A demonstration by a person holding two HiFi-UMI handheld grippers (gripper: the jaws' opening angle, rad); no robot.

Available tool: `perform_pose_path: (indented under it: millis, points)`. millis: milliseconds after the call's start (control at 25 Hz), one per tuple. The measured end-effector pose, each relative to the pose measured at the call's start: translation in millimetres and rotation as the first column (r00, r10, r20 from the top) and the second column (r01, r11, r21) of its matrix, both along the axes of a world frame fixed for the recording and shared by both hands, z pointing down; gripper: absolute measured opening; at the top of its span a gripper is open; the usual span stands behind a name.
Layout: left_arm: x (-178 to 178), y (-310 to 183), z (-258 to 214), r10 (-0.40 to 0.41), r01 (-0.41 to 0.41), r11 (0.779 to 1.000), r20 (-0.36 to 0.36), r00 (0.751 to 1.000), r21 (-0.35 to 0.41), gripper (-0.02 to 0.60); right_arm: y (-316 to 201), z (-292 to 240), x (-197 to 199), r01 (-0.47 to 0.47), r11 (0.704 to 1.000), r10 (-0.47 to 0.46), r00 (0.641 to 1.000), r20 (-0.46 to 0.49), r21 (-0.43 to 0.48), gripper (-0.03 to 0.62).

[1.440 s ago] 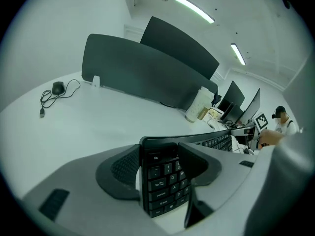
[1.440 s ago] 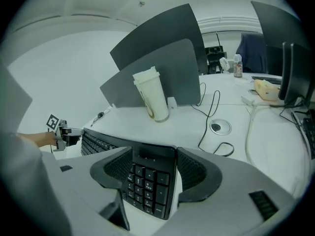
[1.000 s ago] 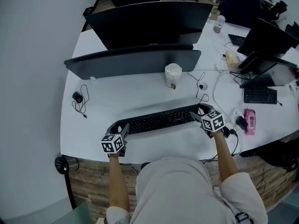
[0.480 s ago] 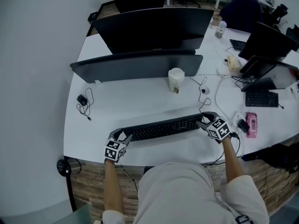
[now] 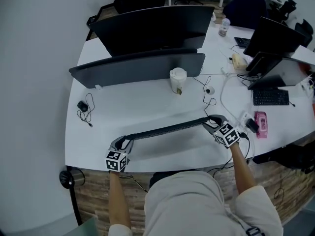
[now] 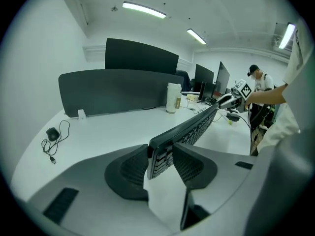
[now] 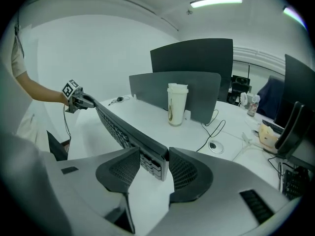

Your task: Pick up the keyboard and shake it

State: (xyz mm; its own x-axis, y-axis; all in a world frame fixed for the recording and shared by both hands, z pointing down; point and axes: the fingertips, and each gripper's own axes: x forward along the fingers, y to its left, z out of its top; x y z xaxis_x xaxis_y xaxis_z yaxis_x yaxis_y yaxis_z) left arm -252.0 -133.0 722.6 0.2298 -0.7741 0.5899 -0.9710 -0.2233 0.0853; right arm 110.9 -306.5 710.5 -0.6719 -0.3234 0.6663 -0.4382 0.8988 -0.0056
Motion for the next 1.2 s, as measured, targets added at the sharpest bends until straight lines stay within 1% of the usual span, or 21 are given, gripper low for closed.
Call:
perform_pose_path:
  millis: [80,160,280,360,400,480,560,640,720,840,920,1040,1200]
  points:
    - [0,2,1,0.012,-0.012,1.000,0.016,1.000,-0.009,0.161,0,1,2,0.009,0.999,-0.008,1.000,-0.015,0.034,0.195]
    - [2,3,1,0.031,-0.031,0.999,0.025,0.999,-0.016,0.161,1,1,3,0.029,0.998,-0.028,0.999,-0.029,0.052,0.195]
    - [4,6,1,0.065,-0.064,0.998,0.036,0.997,-0.017,0.150,2,6,5,0.071,0.996,-0.068,0.996,-0.059,0.055,0.198]
    - [4,6,1,0.066,-0.066,0.998,0.031,0.997,-0.017,0.150,1,12,3,0.125,0.991,-0.119,0.987,-0.104,0.055,0.250]
    - [4,5,1,0.064,-0.064,0.998,0.026,0.998,-0.017,0.150,-1,15,0,0.159,0.985,-0.150,0.979,-0.135,0.062,0.253]
    - [4,4,1,0.064,-0.064,0.998,0.016,0.998,-0.018,0.150,-5,16,-9,0.249,0.965,-0.227,0.951,-0.210,0.086,0.258]
    - [3,4,1,0.070,-0.070,0.997,0.015,0.997,-0.024,0.150,-4,16,-19,0.366,0.926,-0.325,0.900,-0.289,0.097,0.250]
    - [1,3,1,0.081,-0.080,0.996,0.016,0.997,-0.032,0.147,-1,19,-25,0.465,0.882,-0.415,0.842,-0.345,0.076,0.202]
    - [0,2,2,0.105,-0.104,0.994,0.027,0.994,-0.044,0.147,1,21,-27,0.523,0.852,-0.475,0.800,-0.366,0.037,0.182]
    - [2,0,5,0.160,-0.156,0.985,0.067,0.985,-0.071,0.149,3,21,-26,0.564,0.826,-0.527,0.765,-0.370,-0.010,0.166]
    - [4,-3,9,0.214,-0.204,0.974,0.100,0.972,-0.102,0.163,6,21,-26,0.584,0.811,-0.552,0.745,-0.374,-0.035,0.153]
    - [13,-7,18,0.312,-0.291,0.944,0.135,0.940,-0.155,0.175,8,21,-24,0.608,0.792,-0.580,0.716,-0.389,-0.061,0.141]
    - [17,-14,21,0.403,-0.365,0.906,0.175,0.898,-0.212,0.175,10,22,-22,0.635,0.767,-0.611,0.680,-0.405,-0.092,0.133]
